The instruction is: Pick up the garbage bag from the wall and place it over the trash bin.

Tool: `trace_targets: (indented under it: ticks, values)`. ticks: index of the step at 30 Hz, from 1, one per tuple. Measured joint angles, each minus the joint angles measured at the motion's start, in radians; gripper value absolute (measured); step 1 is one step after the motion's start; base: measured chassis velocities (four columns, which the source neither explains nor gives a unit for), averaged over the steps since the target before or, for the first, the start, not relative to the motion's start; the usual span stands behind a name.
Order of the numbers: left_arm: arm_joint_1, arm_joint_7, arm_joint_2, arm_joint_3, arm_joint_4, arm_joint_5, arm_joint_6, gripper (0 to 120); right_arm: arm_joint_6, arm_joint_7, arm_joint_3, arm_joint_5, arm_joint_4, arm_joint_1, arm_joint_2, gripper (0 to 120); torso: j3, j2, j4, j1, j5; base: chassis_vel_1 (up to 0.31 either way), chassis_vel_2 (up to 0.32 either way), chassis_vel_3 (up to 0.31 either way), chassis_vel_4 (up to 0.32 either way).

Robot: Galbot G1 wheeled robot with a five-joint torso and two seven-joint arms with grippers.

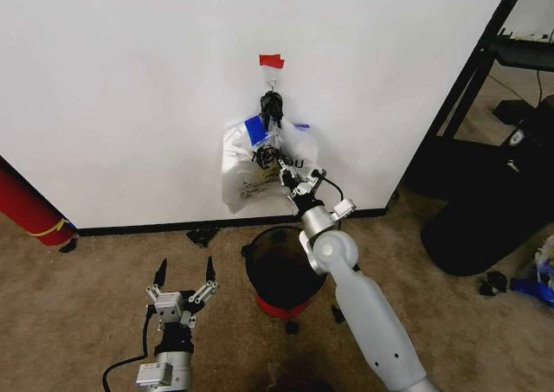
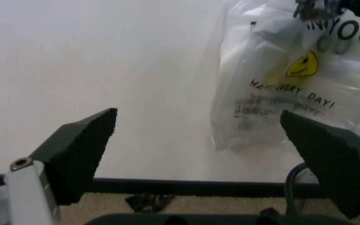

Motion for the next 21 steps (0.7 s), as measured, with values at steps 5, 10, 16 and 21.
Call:
trace_targets:
  ticks: [5,10,16,21]
  values:
    - [-0.002,0.000,0.003,0.005,-0.001,0.000,0.000,100,0.008,0.000,0.004,-0.041,0.048,-0.060,-0.012,0,0.000,0.000,0.0000,0.000,0.0000,0.000,0.000,0.000,0.000]
    - [-0.005,0.000,0.005,0.014,-0.001,0.000,0.000,100,0.011,0.001,0.010,-0.070,0.097,-0.116,-0.020,0,0.000,0.000,0.0000,0.000,0.0000,0.000,0.000,0.000,0.000]
    - [-0.008,0.000,0.007,0.025,-0.001,0.000,-0.003,100,0.022,-0.001,0.021,-0.123,0.154,-0.188,-0.027,0,0.000,0.000,0.0000,0.000,0.0000,0.000,0.000,0.000,0.000]
    - [-0.010,0.000,0.012,0.037,-0.004,0.000,-0.007,100,0.036,-0.015,0.039,-0.178,0.230,-0.267,-0.037,0,0.000,0.000,0.0001,0.000,0.0000,0.000,0.000,0.000,0.000]
